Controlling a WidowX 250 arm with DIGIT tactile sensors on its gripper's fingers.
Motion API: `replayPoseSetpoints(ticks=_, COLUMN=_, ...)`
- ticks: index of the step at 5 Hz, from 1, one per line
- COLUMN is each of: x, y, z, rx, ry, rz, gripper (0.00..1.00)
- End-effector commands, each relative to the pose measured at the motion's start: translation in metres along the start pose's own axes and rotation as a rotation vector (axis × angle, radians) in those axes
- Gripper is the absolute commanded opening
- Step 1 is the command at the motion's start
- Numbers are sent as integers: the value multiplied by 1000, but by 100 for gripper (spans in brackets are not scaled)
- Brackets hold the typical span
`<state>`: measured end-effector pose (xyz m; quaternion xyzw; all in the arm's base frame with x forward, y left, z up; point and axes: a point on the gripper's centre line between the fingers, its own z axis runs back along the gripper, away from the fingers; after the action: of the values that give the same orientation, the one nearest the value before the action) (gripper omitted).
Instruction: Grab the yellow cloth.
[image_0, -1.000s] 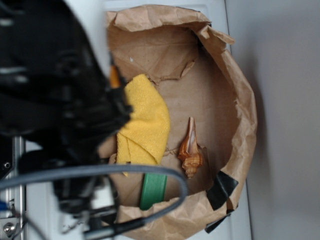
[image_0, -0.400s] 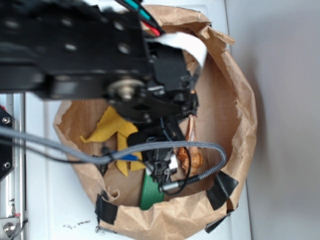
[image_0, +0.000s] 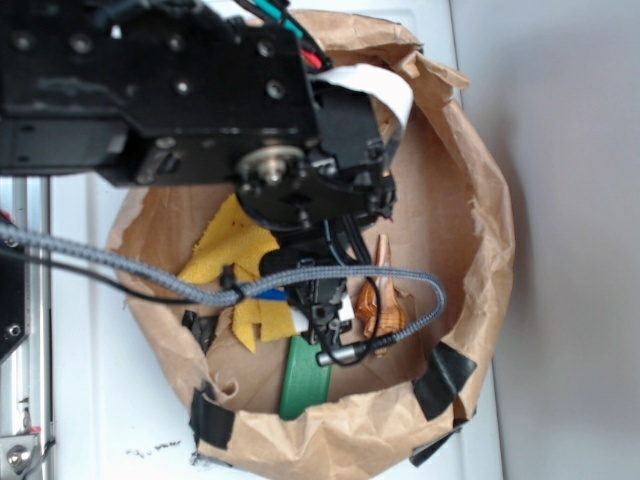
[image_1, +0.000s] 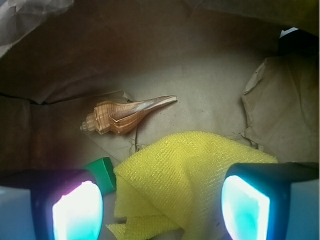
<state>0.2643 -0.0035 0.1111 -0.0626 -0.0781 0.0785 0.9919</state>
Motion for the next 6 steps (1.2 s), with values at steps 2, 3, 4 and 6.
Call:
replayPoseSetpoints(ticks=2, x=-3, y=15, z=2, rx=-37, ry=-37, rz=-35, gripper=100)
replayPoseSetpoints(ticks=3, x=-9, y=19, z=-15, rx=25, ry=-66, rz=-58, gripper=100)
replayPoseSetpoints(ticks=4, x=-12, y=19, z=-38, rx=76, ry=-86, rz=-95, gripper=100)
replayPoseSetpoints(ticks=6, x=3, y=15, z=-67, rx=145, ry=-50, rz=-57, gripper=0)
